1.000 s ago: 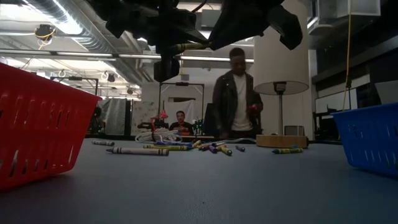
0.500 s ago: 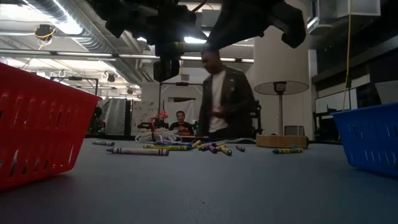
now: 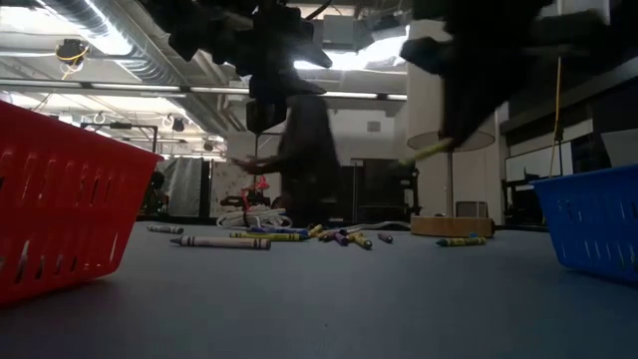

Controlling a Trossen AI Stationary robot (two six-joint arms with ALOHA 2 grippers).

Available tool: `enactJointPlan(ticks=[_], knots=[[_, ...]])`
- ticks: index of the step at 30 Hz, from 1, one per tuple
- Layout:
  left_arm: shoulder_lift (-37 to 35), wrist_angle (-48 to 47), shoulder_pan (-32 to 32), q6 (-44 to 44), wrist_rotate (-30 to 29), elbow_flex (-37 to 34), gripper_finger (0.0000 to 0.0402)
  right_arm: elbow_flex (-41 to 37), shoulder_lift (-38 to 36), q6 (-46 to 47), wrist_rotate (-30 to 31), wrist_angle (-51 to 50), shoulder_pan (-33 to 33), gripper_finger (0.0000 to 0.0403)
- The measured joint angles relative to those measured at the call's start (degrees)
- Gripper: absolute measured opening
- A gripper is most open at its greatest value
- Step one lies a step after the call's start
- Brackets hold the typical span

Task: Sort crayons
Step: Put the green crayon into the blue basket

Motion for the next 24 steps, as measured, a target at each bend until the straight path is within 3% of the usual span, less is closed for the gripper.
enactJointPlan(ticks=[6,14,19,24], knots=[[0.0,-0.8,0.0,3.7,-0.4,0.0,0.0124,0.0,-1.1,11.8,-3.0,-6.0,5.5,0.0024],[0.0,-3.9,-0.8,8.6,-5.8,0.0,0.0124,-0.2,-1.2,31.8,-5.8,-10.5,13.4,0.0024],[0.0,-5.6,-2.4,10.8,-8.6,0.0,0.0124,-0.3,-1.2,35.8,-10.9,-10.8,17.3,0.0024],[0.0,-8.9,-4.2,13.7,-8.8,0.0,0.0124,-0.3,-1.2,35.8,-10.9,-10.5,19.3,0.0024]])
